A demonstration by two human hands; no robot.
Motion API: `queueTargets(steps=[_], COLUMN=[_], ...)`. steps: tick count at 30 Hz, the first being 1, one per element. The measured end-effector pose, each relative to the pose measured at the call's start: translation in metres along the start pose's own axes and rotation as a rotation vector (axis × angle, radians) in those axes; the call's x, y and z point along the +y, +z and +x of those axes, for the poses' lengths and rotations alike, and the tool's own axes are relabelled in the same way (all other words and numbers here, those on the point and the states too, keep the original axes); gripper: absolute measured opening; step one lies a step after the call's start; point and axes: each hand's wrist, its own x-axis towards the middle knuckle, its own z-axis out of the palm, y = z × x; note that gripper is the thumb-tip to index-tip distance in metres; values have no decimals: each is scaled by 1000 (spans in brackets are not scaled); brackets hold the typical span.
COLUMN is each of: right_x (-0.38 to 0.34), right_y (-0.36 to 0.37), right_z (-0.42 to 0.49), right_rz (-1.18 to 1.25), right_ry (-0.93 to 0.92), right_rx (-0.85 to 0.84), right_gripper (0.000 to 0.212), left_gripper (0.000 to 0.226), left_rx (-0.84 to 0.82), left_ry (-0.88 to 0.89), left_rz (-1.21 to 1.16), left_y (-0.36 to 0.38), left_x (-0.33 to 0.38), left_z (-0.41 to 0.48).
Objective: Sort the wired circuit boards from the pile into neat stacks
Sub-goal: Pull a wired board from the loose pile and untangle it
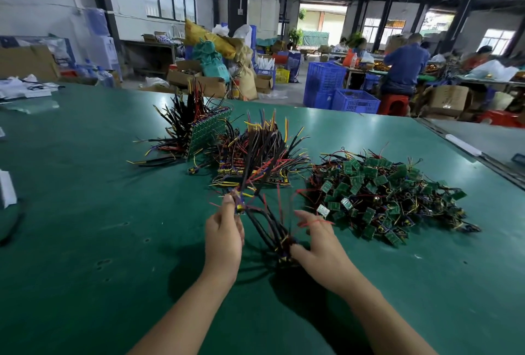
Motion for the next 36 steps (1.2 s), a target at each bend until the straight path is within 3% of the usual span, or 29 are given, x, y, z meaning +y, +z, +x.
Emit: queueTargets(steps=[5,7,9,15,18,22,25,29,31,32,34,36], right_x=[-3,-3,-3,-12,-17,-15,-12,-8,-5,-4,-8,-14], right_y=[-2,1,3,24,34,34,34,27,23,23,19,16], right_z=[-3,-4,-3,3,5,8,12,17,18,19,17,14], right_rz=[32,6,-59,-256,-298,-287,-143,0,-20,10,325,752], right_ry=[-147,-213,-265,-466,-503,-415,-304,-89,-57,-55,-41,26], right_rx=[157,130,41,-208,-163,-95,-46,1,46,96,183,169], right_gripper=[45,37,44,57,57,60,75,89,78,62,18,23], left_gripper=[50,48,47,47,49,52,52,57,55,52,45,45], left_rx=[205,288,304,167,-4,-201,-297,-285,-279,-287,-335,-410], left_ry=[45,73,81,37,10,-6,-23,-23,-24,-27,-48,-90], left_rz=[-44,-82,-104,-104,-116,-68,-40,-40,-24,-14,9,49], left_y=[-6,-11,-17,-15,-10,-4,4,9,7,7,7,8], left_x=[2,5,6,6,6,6,5,5,6,7,7,6], left_z=[7,15,23,25,20,11,4,0,-1,-2,-3,-5])
